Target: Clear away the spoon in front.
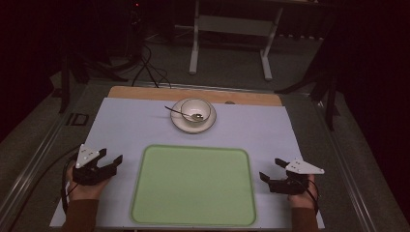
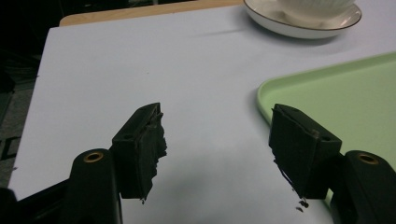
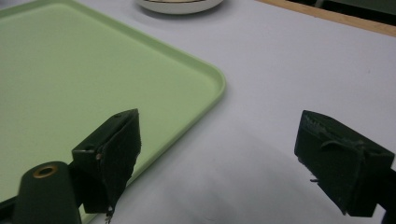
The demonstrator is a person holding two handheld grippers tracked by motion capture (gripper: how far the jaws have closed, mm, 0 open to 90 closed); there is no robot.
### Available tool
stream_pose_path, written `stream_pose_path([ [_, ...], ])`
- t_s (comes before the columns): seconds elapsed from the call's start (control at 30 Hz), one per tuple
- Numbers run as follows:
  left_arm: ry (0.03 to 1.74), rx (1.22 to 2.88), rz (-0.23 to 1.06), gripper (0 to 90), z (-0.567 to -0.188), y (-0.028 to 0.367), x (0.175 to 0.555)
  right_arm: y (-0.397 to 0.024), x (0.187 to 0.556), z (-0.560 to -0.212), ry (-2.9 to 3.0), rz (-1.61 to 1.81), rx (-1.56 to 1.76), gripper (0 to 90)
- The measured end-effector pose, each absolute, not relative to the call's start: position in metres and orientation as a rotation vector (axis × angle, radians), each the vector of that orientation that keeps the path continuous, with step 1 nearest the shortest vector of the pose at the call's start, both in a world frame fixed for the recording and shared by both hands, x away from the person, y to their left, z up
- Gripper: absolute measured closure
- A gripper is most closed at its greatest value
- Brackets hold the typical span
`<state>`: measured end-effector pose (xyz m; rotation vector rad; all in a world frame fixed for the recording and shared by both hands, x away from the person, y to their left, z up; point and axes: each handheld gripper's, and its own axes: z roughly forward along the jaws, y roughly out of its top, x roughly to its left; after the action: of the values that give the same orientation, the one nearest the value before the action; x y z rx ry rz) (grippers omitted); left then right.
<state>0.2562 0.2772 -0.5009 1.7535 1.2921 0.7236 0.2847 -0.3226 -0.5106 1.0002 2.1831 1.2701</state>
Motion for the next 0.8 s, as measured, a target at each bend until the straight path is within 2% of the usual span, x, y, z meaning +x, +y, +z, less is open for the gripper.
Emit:
stream_pose_path([
  [0.4,1.256,1.785,0.719,34.9,-0.486,0.264,0.265,-0.325,0.283,-0.509,2.161,1.271,1.025,14.3],
  [0.8,1.244,1.725,0.685,36.3,-0.478,0.254,0.285,-0.322,0.285,-0.510,2.175,1.260,1.015,14.4],
])
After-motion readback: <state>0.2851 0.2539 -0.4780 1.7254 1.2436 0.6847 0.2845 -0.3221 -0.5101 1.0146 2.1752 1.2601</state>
